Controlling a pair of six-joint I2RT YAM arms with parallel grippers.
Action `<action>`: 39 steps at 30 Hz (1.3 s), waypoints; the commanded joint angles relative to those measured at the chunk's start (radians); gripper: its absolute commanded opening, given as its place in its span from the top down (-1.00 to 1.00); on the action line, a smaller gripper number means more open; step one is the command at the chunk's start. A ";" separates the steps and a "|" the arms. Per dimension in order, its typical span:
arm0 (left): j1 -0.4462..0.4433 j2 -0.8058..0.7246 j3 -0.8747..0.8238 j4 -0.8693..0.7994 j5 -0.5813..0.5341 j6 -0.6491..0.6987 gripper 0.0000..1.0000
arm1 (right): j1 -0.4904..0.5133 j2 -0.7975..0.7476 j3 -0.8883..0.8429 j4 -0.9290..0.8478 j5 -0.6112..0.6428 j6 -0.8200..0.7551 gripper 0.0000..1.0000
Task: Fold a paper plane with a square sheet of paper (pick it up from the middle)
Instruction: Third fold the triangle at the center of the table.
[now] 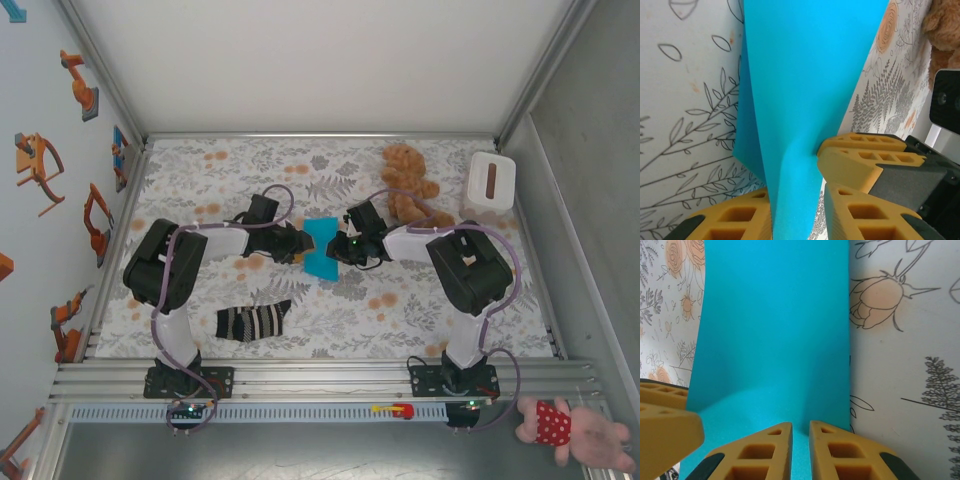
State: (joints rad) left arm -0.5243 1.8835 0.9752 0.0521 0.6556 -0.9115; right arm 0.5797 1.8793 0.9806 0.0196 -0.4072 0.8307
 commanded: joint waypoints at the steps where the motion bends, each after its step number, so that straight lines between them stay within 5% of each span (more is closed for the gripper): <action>1: 0.010 0.021 0.031 -0.024 0.026 0.019 0.45 | -0.006 0.024 -0.024 -0.016 0.015 -0.001 0.66; 11: 0.019 0.025 0.049 -0.069 0.020 0.030 0.76 | -0.008 -0.006 -0.025 -0.010 0.030 -0.025 0.61; 21: 0.018 0.010 0.061 -0.083 0.008 -0.040 0.89 | 0.011 -0.230 -0.042 -0.073 0.136 -0.289 0.11; 29: 0.015 0.016 0.089 -0.107 0.008 -0.087 0.88 | 0.185 -0.325 -0.084 -0.120 0.384 -0.502 -0.10; 39: 0.014 0.017 0.099 -0.127 -0.008 -0.075 0.88 | 0.342 -0.200 -0.036 -0.128 0.535 -0.594 -0.23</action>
State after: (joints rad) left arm -0.5091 1.8957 1.0519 -0.0463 0.6476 -0.9768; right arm 0.9070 1.6421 0.9146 -0.0860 0.0441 0.2893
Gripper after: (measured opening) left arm 0.061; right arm 0.608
